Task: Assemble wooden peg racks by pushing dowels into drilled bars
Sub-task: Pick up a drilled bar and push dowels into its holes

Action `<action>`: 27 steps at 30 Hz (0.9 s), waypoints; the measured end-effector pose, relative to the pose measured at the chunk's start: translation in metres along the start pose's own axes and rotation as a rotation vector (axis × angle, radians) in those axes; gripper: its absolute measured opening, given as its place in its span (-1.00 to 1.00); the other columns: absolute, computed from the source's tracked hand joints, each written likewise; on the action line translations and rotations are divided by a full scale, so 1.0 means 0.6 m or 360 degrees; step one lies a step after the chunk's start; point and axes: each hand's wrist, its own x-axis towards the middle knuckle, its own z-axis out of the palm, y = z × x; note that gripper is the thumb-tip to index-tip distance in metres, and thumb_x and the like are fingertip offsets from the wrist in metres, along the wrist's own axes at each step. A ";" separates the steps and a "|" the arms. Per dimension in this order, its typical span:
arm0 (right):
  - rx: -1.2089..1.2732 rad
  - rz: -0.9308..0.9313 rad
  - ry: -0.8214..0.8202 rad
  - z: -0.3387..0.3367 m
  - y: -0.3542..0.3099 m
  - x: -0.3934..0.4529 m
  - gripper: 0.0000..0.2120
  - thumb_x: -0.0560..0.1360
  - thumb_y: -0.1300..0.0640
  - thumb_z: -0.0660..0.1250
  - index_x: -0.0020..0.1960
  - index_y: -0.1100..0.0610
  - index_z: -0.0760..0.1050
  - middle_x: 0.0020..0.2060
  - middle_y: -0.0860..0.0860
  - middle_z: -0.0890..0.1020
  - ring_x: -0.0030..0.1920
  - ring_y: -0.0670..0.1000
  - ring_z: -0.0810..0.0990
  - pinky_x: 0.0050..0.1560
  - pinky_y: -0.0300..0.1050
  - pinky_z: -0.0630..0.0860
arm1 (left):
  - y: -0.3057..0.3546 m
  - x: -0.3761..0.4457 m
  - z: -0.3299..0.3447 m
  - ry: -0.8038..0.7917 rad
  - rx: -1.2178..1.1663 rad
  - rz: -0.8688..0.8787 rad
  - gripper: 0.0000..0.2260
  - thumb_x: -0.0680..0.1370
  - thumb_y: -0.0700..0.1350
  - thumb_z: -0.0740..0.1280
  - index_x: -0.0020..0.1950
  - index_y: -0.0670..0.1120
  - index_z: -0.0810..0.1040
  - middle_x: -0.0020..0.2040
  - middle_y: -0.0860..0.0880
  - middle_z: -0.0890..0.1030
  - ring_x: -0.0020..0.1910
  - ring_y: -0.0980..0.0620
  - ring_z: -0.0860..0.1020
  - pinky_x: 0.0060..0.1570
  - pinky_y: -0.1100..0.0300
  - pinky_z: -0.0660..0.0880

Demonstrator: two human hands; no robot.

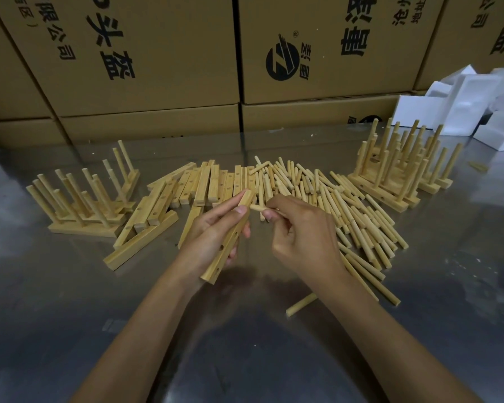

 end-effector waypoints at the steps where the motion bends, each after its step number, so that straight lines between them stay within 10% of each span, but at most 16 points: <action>1: 0.0002 0.0020 0.0011 0.000 0.000 0.001 -0.93 0.54 0.23 0.34 -0.06 0.10 0.58 -0.29 -0.08 0.60 -0.37 -0.04 0.52 -0.40 -0.17 0.43 | 0.001 0.000 -0.001 -0.0004 0.0013 -0.0002 -0.75 0.57 0.06 0.36 0.20 0.34 0.61 -0.23 -0.03 0.61 -0.48 0.10 0.43 -0.52 0.26 0.37; 10: -0.0027 0.0225 -0.0088 0.000 0.006 -0.002 -0.91 0.55 0.15 0.32 -0.08 -0.03 0.54 -0.41 -0.14 0.52 -0.44 -0.16 0.43 -0.40 -0.26 0.22 | -0.005 0.001 -0.003 -0.0025 0.0202 0.0026 -0.74 0.60 0.08 0.33 0.27 0.33 0.58 -0.25 -0.01 0.59 -0.44 0.12 0.45 -0.45 0.27 0.42; 16: 0.0193 0.0486 -0.0143 0.012 0.009 -0.006 -0.93 0.53 0.11 0.34 -0.11 -0.02 0.58 -0.38 -0.09 0.61 -0.32 -0.01 0.58 -0.25 -0.02 0.55 | -0.010 0.005 -0.005 -0.0048 0.0293 0.0067 -0.71 0.62 0.02 0.31 0.31 0.30 0.54 -0.31 0.02 0.56 -0.42 0.19 0.44 -0.45 0.30 0.42; 27: 0.0622 0.0868 -0.0261 0.012 0.011 0.002 -0.88 0.53 0.11 0.40 -0.19 0.04 0.62 -0.32 -0.03 0.66 -0.20 -0.01 0.63 -0.12 -0.04 0.53 | -0.016 0.006 -0.001 -0.0045 0.0192 -0.0036 -0.70 0.64 0.01 0.31 0.35 0.27 0.55 -0.29 0.00 0.53 -0.43 0.09 0.38 -0.47 0.26 0.36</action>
